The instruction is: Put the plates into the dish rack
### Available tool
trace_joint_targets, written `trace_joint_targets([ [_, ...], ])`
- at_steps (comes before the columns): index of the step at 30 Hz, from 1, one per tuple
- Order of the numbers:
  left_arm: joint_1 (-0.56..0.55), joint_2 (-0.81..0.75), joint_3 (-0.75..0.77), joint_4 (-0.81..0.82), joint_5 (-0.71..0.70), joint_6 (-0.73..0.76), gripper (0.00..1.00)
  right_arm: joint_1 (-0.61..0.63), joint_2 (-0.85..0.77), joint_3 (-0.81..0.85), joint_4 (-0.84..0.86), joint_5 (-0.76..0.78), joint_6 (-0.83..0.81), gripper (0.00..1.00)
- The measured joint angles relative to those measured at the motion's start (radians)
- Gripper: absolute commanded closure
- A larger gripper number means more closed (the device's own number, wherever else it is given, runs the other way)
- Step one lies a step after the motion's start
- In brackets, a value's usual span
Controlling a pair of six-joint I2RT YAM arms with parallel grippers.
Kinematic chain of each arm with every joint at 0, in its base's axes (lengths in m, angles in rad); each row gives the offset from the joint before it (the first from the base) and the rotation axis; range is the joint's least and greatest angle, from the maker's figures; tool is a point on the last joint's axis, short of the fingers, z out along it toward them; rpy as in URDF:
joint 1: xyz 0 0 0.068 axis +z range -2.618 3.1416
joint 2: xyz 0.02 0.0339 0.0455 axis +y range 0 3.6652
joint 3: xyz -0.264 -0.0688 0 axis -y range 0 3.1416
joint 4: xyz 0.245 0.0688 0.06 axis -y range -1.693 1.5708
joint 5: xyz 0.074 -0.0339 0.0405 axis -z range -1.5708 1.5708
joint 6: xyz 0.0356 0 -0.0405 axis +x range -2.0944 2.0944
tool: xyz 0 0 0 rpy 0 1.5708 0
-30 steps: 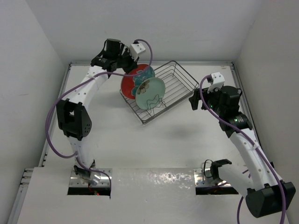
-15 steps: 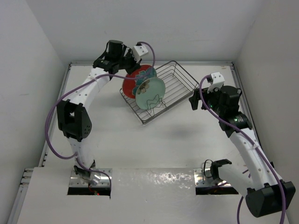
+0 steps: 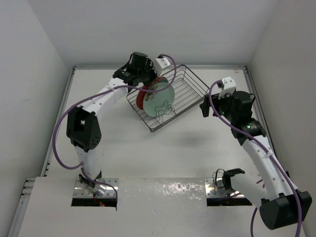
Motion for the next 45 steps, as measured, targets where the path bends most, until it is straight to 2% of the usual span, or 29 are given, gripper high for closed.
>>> trace_joint_targets([
  [8, 0.056, 0.000, -0.025, 0.043, 0.073, -0.063, 1.00, 0.000, -0.016, -0.016, -0.015, 0.004, -0.025, 0.11],
  [9, 0.060, 0.000, -0.031, 0.054, 0.094, -0.064, 0.92, 0.000, -0.018, -0.018, -0.016, 0.005, -0.026, 0.11],
  [12, 0.066, 0.000, -0.045, 0.078, 0.124, -0.075, 0.82, 0.000, -0.024, -0.021, -0.019, 0.009, -0.028, 0.11],
  [13, 0.066, 0.000, -0.045, 0.078, 0.130, -0.081, 0.74, 0.000, -0.024, -0.021, -0.019, 0.011, -0.028, 0.11],
  [15, 0.071, 0.000, -0.045, 0.079, 0.138, -0.093, 0.69, 0.000, -0.024, -0.021, -0.019, 0.012, -0.028, 0.11],
  [16, 0.071, 0.000, -0.045, 0.081, 0.142, -0.098, 0.62, 0.000, -0.024, -0.021, -0.019, 0.013, -0.028, 0.11],
  [22, 0.085, 0.000, -0.009, 0.078, 0.151, -0.108, 0.59, 0.000, -0.024, -0.021, -0.019, 0.018, -0.024, 0.11],
  [27, 0.101, 0.003, 0.077, 0.065, 0.140, -0.138, 0.38, 0.000, -0.024, -0.021, -0.019, 0.019, -0.014, 0.07],
  [31, 0.134, 0.027, 0.253, 0.035, 0.113, -0.186, 0.26, 0.000, -0.003, -0.014, -0.033, 0.060, 0.010, 0.01],
  [35, 0.227, 0.032, 0.402, 0.036, 0.090, -0.264, 0.21, -0.001, 0.084, 0.033, -0.121, 0.175, 0.051, 0.01],
  [38, 0.340, 0.032, 0.433, 0.027, 0.016, -0.293, 0.21, -0.024, 0.169, 0.073, -0.215, 0.272, 0.103, 0.01],
  [41, 0.452, 0.033, 0.394, -0.026, -0.054, -0.318, 0.21, -0.109, 0.230, 0.080, -0.299, 0.335, 0.174, 0.01],
  [45, 0.621, 0.033, 0.209, -0.080, -0.091, -0.410, 0.23, -0.244, 0.255, 0.045, -0.356, 0.396, 0.262, 0.01],
])
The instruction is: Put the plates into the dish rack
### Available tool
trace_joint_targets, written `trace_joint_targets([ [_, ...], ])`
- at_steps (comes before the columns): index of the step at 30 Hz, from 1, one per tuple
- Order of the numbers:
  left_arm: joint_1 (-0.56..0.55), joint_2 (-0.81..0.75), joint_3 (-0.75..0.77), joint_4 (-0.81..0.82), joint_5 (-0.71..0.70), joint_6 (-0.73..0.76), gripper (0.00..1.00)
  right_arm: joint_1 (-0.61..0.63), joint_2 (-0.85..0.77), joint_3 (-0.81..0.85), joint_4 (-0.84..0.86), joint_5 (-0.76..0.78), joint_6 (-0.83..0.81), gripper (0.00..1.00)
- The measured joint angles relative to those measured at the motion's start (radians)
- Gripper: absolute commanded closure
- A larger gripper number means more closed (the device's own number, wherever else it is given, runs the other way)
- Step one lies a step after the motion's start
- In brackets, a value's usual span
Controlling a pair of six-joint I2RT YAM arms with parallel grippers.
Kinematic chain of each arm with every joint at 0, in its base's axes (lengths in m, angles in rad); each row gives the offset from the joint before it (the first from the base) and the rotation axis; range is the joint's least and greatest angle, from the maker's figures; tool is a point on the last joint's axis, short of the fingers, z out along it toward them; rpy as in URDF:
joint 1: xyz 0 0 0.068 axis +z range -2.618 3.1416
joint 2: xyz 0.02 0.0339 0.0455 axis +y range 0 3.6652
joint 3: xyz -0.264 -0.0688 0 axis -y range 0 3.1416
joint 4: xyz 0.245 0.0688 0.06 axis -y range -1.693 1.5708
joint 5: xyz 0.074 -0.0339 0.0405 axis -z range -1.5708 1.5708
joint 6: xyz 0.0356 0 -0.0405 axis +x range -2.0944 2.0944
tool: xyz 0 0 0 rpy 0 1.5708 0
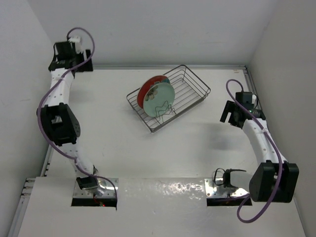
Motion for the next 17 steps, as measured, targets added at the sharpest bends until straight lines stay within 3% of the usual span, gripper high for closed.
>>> trace_joint_targets([
  [5, 0.163, 0.001, -0.290, -0.020, -0.013, -0.101, 0.23, -0.010, 0.032, -0.014, -0.049, 0.058, 0.058, 0.01],
  [8, 0.202, -0.002, -0.396, -0.026, -0.031, -0.118, 0.23, -0.010, 0.072, -0.003, -0.079, 0.082, 0.081, 0.01],
  [17, 0.169, -0.057, -0.449, 0.023, -0.002, -0.134, 0.24, -0.010, 0.081, 0.027, -0.079, 0.091, 0.107, 0.01],
])
